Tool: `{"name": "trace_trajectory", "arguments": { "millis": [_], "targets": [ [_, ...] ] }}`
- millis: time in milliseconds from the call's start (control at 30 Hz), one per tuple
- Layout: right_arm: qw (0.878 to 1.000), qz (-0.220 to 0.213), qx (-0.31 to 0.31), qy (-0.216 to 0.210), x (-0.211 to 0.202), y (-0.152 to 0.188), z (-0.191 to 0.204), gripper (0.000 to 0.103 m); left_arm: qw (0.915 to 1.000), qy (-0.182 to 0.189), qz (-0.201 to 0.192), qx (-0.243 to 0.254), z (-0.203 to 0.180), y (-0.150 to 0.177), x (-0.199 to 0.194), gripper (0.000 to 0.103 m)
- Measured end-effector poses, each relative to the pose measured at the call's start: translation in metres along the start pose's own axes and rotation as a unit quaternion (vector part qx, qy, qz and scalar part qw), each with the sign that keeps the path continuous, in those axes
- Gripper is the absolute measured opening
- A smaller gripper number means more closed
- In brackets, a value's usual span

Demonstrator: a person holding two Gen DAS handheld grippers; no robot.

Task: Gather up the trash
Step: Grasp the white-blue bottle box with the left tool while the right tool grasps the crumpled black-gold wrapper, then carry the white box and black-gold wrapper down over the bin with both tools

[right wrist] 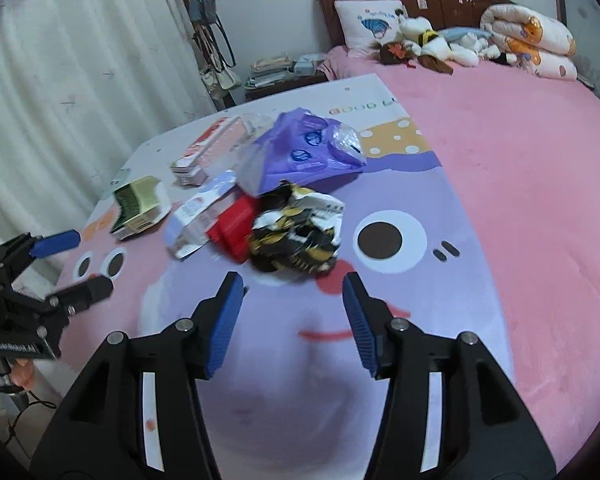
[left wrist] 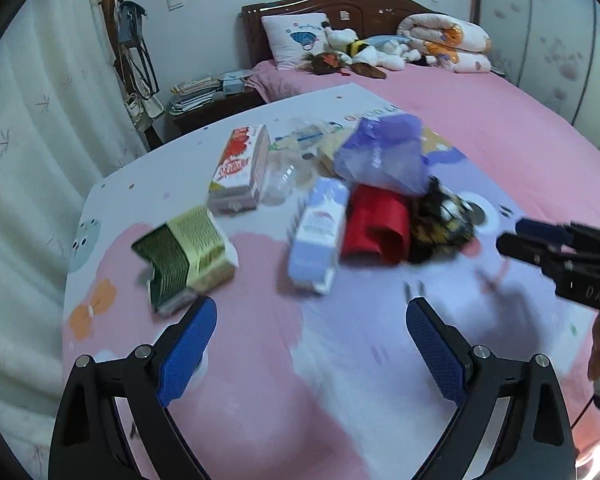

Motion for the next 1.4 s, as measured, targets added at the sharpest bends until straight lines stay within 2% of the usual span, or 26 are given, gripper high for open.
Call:
{"name": "trace_trajectory", "arguments": {
  "millis": [200,367,633,833,1000,1067,1100,1133,1200,1267,1400],
  "targets": [
    [0.999,0.028,0.027,-0.016,0.048,-0.013,-0.006,0.057,0.9995,0.002,0.012,-0.030,0.025,-0.029,0.048,0.095],
    [0.997,0.043,0.049,-0.045,0.070,-0.020,-0.002,0.061,0.9970,0.017,0.036,-0.066,0.041,-0.040,0.085,0.079],
    [0.995,0.061,0.045,-0.068,0.085,-0.022,0.014,0.070,0.9925,0.036,0.061,-0.100,0.057,-0.044,0.124,0.079],
    [0.996,0.060,0.035,-0.064,0.090,-0.024,0.022,0.070,0.9915,0.029,0.074,-0.103,0.064,-0.045,0.149,0.079],
    [0.994,0.060,0.054,-0.074,0.096,-0.031,0.021,0.070,0.9910,0.029,0.077,-0.106,0.061,-0.046,0.161,0.078],
    [0.994,0.055,0.062,-0.077,0.097,-0.033,0.020,0.070,0.9923,0.020,0.074,-0.097,0.060,-0.049,0.167,0.073],
    [0.993,0.053,0.064,-0.079,0.097,-0.033,0.020,0.070,0.9929,0.018,0.074,-0.092,0.057,-0.050,0.168,0.065],
    [0.994,0.050,0.065,-0.079,0.097,-0.034,0.019,0.070,0.9939,0.015,0.072,-0.082,0.054,-0.051,0.169,0.051],
    [0.993,0.047,0.068,-0.080,0.096,-0.033,0.018,0.061,0.9943,0.017,0.072,-0.077,0.047,-0.053,0.169,0.036],
    [0.993,0.046,0.071,-0.084,0.093,-0.031,0.018,0.056,0.9940,0.025,0.070,-0.080,0.042,-0.055,0.167,0.036],
    [0.994,0.036,0.068,-0.076,0.084,-0.026,0.016,0.047,0.9967,0.011,0.054,-0.059,0.030,-0.057,0.151,0.035]
  ]
}}
Point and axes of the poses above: each gripper's, at about its wrist camera, not at the fingertips, and x roughly the way its jaws point, z to its left, y to its underside, the point moved 10 cm from there along x, roughly the way its jaws point, and after that the axes turned 11 degrees about y, right-handed, at the moved point
